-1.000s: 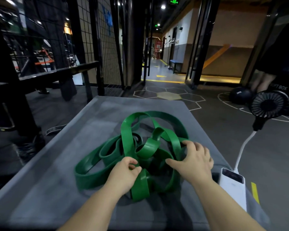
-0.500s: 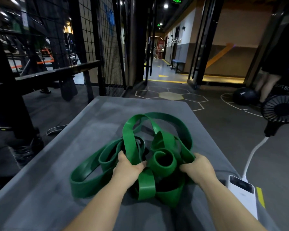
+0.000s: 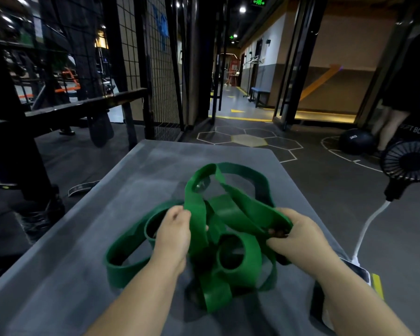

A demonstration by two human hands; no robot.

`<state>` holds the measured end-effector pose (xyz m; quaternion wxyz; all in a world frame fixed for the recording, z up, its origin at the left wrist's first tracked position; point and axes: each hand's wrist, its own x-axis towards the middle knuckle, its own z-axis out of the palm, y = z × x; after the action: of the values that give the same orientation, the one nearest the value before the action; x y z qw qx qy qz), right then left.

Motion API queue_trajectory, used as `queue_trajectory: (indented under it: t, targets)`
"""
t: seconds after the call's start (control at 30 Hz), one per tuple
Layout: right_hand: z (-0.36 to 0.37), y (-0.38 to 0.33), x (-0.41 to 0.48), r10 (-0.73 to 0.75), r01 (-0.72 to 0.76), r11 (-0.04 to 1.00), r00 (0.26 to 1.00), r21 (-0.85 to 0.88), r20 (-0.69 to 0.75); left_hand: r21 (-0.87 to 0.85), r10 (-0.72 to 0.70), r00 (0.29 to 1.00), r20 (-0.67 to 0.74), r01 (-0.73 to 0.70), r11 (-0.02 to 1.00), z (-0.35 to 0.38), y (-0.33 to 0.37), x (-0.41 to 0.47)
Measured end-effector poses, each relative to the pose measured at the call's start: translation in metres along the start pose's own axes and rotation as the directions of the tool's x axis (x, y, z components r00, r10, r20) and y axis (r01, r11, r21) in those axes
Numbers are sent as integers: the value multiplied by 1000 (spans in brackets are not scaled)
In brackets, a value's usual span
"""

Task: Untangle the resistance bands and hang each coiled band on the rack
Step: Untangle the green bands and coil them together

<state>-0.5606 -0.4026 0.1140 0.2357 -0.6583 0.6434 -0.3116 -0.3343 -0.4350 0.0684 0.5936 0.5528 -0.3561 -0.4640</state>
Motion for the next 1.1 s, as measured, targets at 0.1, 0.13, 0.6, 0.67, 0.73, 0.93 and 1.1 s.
queue_trajectory:
  t: [0.1, 0.13, 0.6, 0.67, 0.73, 0.93, 1.1]
  targets:
    - [-6, 1, -3, 33, 0, 991, 970, -135, 242, -125, 110, 993, -46, -115, 985, -8, 27, -16]
    - [-6, 3, -3, 48, -12, 990, 963, -138, 264, -129, 139, 990, -35, -142, 981, -11, 32, -21]
    - [11, -31, -23, 143, -155, 975, 986, 161, 84, 258, 33, 771, 636, -253, 932, -15, 26, -76]
    - [17, -36, -27, 176, -262, 911, 946, 319, 273, 330, 12, 759, 651, -297, 896, -14, 21, -76]
    - [19, -36, -28, 136, -307, 863, 906, 400, 401, 387, 16, 740, 673, -371, 844, -13, 18, -75]
    - [20, -33, -25, 81, -256, 825, 936, 503, 344, 462, 89, 702, 707, -553, 693, -2, 12, -77]
    - [23, -30, -18, 165, -287, 623, 957, 728, 237, 521, 87, 758, 646, -522, 675, -2, 4, -66]
